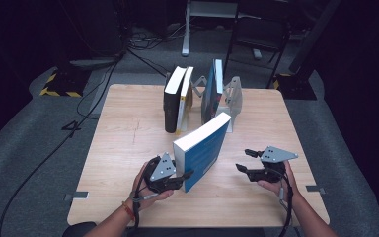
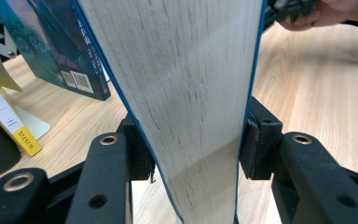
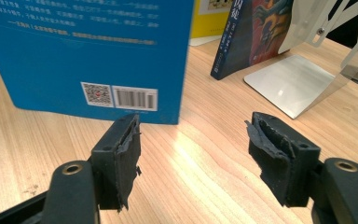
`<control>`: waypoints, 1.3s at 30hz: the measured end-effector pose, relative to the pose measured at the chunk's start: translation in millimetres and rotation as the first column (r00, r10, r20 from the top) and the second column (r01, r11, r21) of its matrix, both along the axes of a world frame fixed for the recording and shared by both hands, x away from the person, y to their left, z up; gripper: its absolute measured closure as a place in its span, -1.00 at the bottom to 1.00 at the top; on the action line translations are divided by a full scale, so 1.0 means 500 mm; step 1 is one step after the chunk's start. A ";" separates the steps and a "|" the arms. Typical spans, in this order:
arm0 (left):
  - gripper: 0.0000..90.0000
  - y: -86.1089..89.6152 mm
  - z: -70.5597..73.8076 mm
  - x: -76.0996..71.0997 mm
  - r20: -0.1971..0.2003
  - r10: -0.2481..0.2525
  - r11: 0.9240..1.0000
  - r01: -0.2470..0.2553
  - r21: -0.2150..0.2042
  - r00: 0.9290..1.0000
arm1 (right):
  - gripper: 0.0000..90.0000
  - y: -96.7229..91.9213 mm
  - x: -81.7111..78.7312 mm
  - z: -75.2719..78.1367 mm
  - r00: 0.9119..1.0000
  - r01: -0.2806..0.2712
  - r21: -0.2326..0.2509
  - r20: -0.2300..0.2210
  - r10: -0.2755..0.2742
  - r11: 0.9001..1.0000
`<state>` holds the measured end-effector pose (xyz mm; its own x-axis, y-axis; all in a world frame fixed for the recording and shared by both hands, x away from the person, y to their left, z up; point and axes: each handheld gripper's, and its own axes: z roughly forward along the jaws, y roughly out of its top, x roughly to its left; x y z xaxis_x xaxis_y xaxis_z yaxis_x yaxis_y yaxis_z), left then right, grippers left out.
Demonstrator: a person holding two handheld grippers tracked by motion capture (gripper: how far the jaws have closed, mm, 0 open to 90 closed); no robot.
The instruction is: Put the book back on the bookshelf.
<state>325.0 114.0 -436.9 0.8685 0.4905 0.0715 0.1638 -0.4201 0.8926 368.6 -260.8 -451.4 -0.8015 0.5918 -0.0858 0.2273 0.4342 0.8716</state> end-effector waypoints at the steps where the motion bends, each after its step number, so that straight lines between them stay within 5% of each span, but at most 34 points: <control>1: 0.22 0.000 0.000 0.000 0.000 0.000 1.000 0.000 0.000 1.000 | -0.22 0.000 0.000 0.000 1.000 0.000 0.000 0.000 0.000 1.000; 3: 0.21 0.016 0.004 0.007 -0.009 -0.012 1.000 0.012 0.005 1.000 | -0.21 0.000 0.000 0.002 1.000 -0.019 0.049 -0.016 0.020 0.999; 12: -0.06 0.013 0.052 0.020 0.023 0.043 0.990 -0.039 -0.134 0.999 | -0.21 0.009 0.005 0.002 1.000 -0.016 0.022 -0.013 0.016 1.000; 18: -0.09 -0.011 0.080 0.031 0.023 0.043 0.988 -0.039 -0.152 0.999 | -0.22 0.018 0.014 0.016 0.999 -0.046 0.018 -0.012 0.047 0.999; 23: 0.29 -0.019 0.093 0.037 0.022 -0.025 0.988 0.028 -0.154 0.999 | -0.28 0.024 0.030 0.050 0.997 -0.071 0.038 -0.009 0.072 0.997; 31: 0.31 0.000 0.099 0.029 -0.008 -0.158 0.977 0.155 -0.149 0.987 | -0.36 0.051 0.037 0.089 0.990 -0.143 0.045 0.008 0.143 0.989; 39: 0.30 0.038 0.101 0.041 -0.037 -0.217 0.965 0.208 -0.156 0.976 | -0.47 0.105 0.052 0.139 0.964 -0.267 0.055 0.037 0.265 0.962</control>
<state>345.4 133.2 -386.2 0.9545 0.2958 -0.0384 0.1345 -0.3118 0.9406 394.6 -208.3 -381.8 -0.9283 0.3625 -0.0832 0.0845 0.4233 0.9020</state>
